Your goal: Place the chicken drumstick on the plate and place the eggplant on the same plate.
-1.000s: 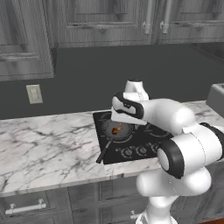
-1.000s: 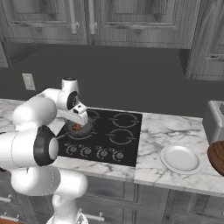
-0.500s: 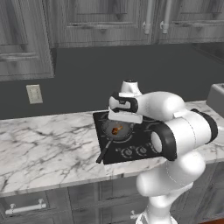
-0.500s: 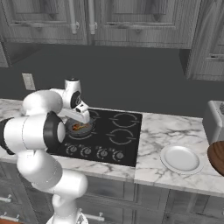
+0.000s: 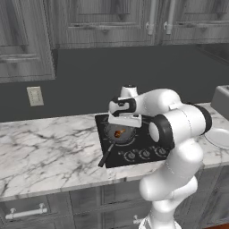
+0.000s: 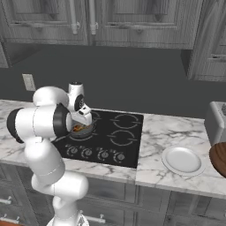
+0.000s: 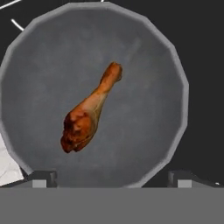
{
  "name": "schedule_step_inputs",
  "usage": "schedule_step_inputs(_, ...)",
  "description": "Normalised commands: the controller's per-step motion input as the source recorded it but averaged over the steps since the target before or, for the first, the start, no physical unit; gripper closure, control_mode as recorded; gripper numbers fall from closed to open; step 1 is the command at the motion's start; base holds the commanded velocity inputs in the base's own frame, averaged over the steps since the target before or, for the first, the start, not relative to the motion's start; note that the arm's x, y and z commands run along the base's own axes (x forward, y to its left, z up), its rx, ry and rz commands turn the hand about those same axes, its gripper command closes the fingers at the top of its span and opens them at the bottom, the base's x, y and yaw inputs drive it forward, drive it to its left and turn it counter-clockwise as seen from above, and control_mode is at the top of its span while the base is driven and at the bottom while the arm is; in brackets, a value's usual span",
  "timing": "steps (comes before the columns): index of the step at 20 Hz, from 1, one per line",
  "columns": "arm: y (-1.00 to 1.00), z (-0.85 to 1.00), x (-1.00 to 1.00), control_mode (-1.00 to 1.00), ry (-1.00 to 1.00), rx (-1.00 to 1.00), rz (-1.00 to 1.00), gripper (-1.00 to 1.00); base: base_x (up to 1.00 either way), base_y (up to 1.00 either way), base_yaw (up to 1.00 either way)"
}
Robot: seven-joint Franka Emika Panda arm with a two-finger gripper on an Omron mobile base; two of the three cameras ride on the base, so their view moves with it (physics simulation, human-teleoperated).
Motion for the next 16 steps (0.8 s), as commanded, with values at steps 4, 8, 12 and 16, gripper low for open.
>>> schedule_step_inputs(4, 0.0, -0.24, 0.14, -1.0, 0.0, 0.0, 0.0, -1.0, 0.0, 0.0, 0.0)
schedule_step_inputs(8, 0.0, -0.26, 0.16, -1.0, 0.0, 0.0, 0.0, -1.0, 0.0, 0.0, 0.0)
schedule_step_inputs(12, 0.02, -0.24, 0.18, -1.0, 0.0, 0.0, 0.0, -1.0, 0.0, 0.0, 0.0)
schedule_step_inputs(16, 0.09, -0.13, 0.24, -1.0, 0.0, 0.0, -0.01, -1.0, 0.0, 0.0, 0.0)
